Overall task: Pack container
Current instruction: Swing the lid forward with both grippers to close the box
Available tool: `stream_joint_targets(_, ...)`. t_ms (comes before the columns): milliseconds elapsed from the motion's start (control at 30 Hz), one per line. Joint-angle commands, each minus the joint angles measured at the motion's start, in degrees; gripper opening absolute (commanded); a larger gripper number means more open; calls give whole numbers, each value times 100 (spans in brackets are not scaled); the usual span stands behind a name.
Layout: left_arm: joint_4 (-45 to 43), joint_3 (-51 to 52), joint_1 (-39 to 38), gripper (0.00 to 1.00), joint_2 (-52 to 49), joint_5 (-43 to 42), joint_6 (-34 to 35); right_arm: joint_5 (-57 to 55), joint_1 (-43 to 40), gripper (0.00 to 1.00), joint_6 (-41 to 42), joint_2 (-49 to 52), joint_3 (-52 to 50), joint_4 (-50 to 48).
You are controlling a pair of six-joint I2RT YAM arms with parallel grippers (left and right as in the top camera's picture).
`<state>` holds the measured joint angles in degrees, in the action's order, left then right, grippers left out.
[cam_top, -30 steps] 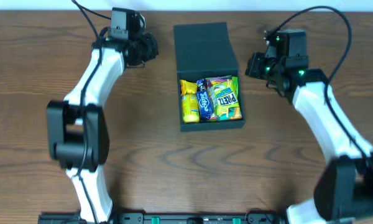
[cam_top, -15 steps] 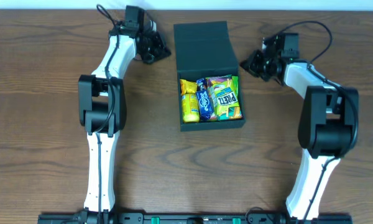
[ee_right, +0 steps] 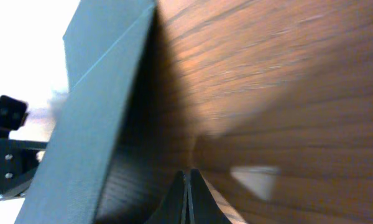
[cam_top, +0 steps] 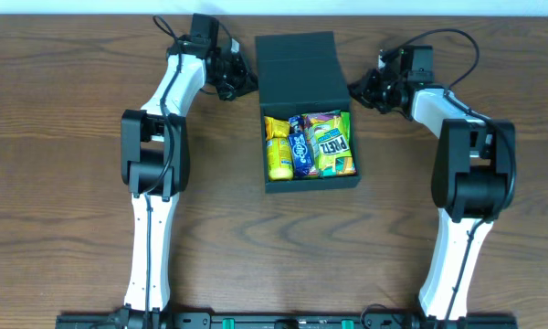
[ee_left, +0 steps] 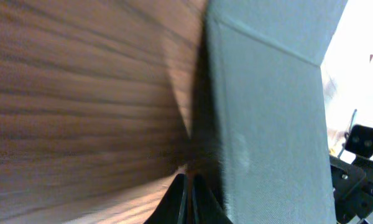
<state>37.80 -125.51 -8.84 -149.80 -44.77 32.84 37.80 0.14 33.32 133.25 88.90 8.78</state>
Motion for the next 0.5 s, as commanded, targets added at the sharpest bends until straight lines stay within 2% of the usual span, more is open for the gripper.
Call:
stream_joint_targets(0,11,-136,-35,5,-66,-271,-9,367,173,2,48,92,109,-79)
stream_joint_targets(133,-142,-146,-35,6,-52,-846,-205,1016,186,2,-9,90,109,-481)
stream_joint_targets(333,24,-358,55,6,-39,-933,-413,1523,136,2,-42,66,111,-820)
stream_joint_targets(467,496,-844,181,6,-39,-927,-938,2002,74,2,-382,-44,129,-925)
